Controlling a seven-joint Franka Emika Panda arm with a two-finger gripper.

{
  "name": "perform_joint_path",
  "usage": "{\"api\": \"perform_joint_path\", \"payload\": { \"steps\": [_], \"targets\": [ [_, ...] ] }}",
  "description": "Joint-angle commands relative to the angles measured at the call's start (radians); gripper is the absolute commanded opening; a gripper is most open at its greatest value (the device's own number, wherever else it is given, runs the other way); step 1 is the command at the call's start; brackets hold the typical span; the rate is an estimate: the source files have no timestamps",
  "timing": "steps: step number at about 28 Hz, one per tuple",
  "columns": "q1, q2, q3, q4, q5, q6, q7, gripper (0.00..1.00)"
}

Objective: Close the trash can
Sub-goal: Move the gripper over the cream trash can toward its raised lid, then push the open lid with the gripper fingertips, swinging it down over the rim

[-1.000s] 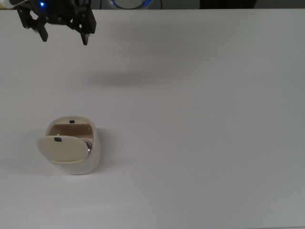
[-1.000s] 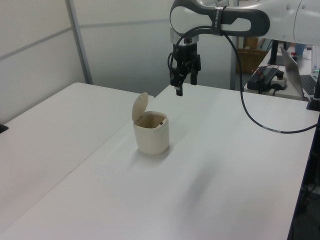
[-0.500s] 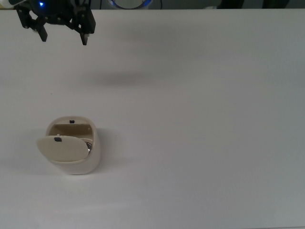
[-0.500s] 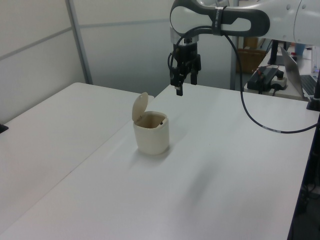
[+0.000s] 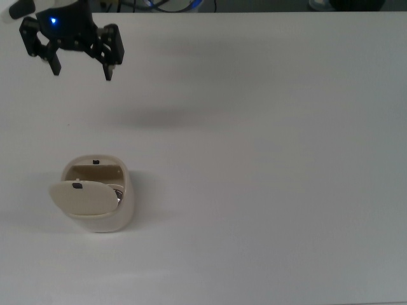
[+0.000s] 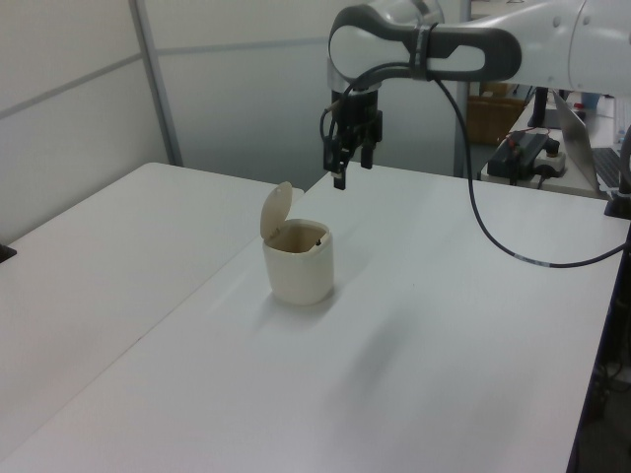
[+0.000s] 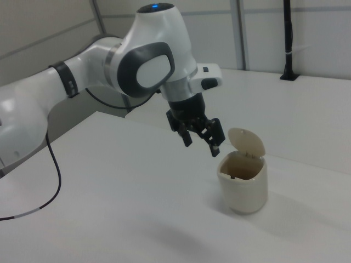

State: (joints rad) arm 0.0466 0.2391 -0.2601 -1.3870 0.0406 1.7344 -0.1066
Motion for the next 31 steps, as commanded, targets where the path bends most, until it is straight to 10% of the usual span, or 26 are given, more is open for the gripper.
{"api": "perform_joint_path", "payload": {
  "steps": [1, 17, 31],
  "targets": [
    [0.007, 0.049, -0.001, -0.012, 0.010, 0.137, 0.100, 0.90],
    [0.018, 0.129, 0.027, -0.007, -0.002, 0.329, 0.189, 0.30],
    [0.021, 0.146, 0.055, 0.008, -0.005, 0.609, 0.203, 0.15]
  ]
}}
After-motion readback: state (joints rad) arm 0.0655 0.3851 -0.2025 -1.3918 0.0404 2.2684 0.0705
